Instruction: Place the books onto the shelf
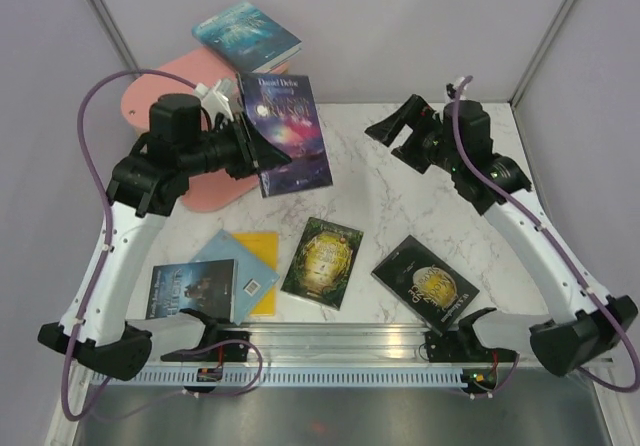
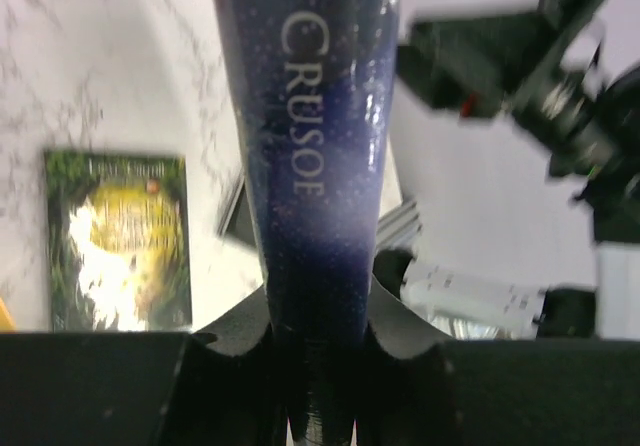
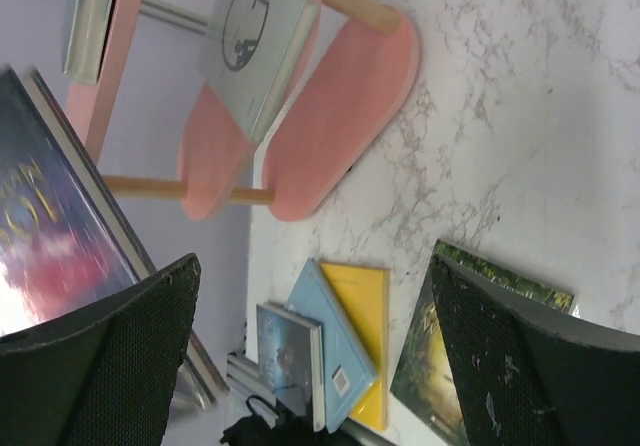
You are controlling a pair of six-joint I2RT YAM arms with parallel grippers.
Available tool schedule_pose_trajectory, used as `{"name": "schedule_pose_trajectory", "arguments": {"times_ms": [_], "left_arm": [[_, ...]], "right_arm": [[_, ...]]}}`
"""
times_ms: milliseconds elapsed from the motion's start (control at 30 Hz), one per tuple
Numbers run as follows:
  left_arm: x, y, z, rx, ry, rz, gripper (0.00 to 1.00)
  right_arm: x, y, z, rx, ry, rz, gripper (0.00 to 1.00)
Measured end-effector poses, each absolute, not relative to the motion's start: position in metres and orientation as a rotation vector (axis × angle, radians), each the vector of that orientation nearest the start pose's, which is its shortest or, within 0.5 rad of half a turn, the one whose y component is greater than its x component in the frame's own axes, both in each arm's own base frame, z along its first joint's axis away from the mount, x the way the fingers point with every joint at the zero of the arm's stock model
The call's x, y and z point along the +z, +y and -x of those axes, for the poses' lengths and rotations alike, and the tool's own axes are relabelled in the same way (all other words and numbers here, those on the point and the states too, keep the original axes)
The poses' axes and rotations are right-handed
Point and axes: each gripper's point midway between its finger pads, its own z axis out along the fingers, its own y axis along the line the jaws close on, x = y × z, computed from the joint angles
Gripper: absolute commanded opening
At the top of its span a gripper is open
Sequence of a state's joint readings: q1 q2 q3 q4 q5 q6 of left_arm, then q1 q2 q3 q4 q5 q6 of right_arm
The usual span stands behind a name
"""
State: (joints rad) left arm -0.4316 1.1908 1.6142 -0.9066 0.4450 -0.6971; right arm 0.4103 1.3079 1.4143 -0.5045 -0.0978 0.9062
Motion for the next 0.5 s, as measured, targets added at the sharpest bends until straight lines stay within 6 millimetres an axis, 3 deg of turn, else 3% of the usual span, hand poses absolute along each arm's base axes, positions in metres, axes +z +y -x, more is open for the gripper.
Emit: {"name": "schedule_pose_trajectory", "arguments": {"times_ms": [100,200,400,500], "left_arm": [[0.408,-0.207,-0.263,-1.167,2.112,0.065,0.02],[0.415,-0.203,-0.285,-1.212,2.075,0.138,0.02],[0.404,-0.219,-0.3,-1.41,2.016,0.266,0.02],[0.388,-0.222,-0.3,-1.475,2.028,0.366,0.02]], "right_arm": [[0.337,0.206,-0.322,1.047,2.006,-0.486,0.98],[0.325,0.22,-0.296,1.188,1.983,-0.532,0.98],[0.336,0.304,-0.246,1.431,2.01,-0.397,0.98],[0.342,0.326,-0.242,1.476,1.984,-0.386,0.98]]}}
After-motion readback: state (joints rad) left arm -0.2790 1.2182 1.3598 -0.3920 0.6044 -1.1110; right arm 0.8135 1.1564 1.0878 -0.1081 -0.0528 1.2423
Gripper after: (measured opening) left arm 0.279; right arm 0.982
